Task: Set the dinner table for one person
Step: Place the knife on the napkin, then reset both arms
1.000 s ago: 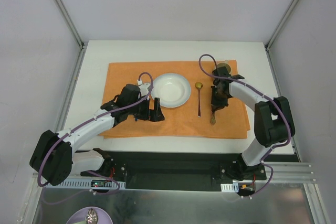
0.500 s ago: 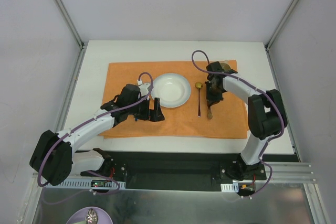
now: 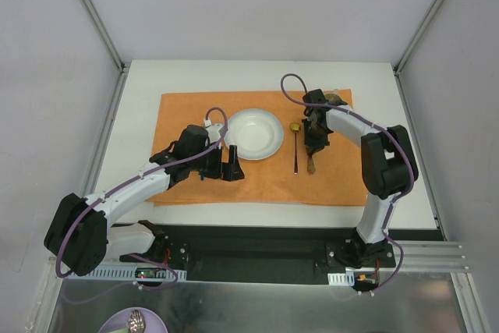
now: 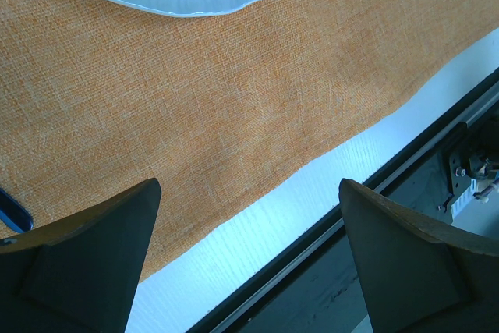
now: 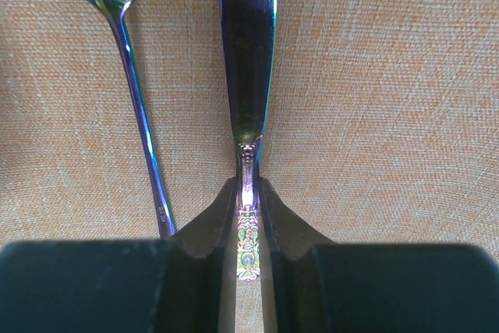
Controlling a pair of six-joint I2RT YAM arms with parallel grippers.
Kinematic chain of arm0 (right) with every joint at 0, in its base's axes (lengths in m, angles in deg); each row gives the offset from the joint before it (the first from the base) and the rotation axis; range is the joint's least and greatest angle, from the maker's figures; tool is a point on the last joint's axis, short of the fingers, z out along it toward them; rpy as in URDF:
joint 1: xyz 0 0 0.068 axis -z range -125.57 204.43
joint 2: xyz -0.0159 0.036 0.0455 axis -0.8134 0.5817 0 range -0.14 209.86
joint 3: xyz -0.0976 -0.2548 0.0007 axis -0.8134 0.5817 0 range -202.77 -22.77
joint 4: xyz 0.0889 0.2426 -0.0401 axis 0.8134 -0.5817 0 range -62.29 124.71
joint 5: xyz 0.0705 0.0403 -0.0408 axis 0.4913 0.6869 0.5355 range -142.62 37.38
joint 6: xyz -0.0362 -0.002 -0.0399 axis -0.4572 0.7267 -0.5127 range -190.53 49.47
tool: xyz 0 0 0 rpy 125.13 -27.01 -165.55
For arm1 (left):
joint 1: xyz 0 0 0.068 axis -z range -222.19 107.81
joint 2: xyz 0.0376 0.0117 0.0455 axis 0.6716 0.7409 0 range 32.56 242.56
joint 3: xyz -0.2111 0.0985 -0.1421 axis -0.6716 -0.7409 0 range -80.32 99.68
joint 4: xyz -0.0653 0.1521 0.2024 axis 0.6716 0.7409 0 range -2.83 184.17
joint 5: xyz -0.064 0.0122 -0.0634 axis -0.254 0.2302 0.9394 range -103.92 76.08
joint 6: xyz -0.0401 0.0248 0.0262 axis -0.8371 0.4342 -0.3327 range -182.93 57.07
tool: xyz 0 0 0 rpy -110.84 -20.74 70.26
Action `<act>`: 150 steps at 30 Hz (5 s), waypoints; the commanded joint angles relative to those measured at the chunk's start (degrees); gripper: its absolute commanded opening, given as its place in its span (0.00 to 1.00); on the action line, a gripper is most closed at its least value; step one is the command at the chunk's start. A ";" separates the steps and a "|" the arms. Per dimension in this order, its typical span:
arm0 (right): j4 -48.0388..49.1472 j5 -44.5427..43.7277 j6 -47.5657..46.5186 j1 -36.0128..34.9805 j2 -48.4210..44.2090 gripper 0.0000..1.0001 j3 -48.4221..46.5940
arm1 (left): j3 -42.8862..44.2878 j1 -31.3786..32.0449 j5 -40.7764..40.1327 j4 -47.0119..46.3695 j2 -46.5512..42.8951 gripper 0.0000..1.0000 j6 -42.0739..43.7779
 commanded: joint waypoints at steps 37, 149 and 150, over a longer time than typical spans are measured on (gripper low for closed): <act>2.63 -0.78 4.11 1.02 -0.23 0.02 0.16 | -0.05 -0.96 0.63 -0.37 -0.99 0.99 -0.30; -21.10 -7.28 5.34 17.54 -83.03 0.96 20.38 | 11.20 -10.80 -40.86 44.36 -53.46 0.99 -6.18; -21.10 -7.20 5.25 17.54 -83.11 0.96 20.47 | 11.11 -10.80 -40.95 44.36 -53.55 0.99 -6.18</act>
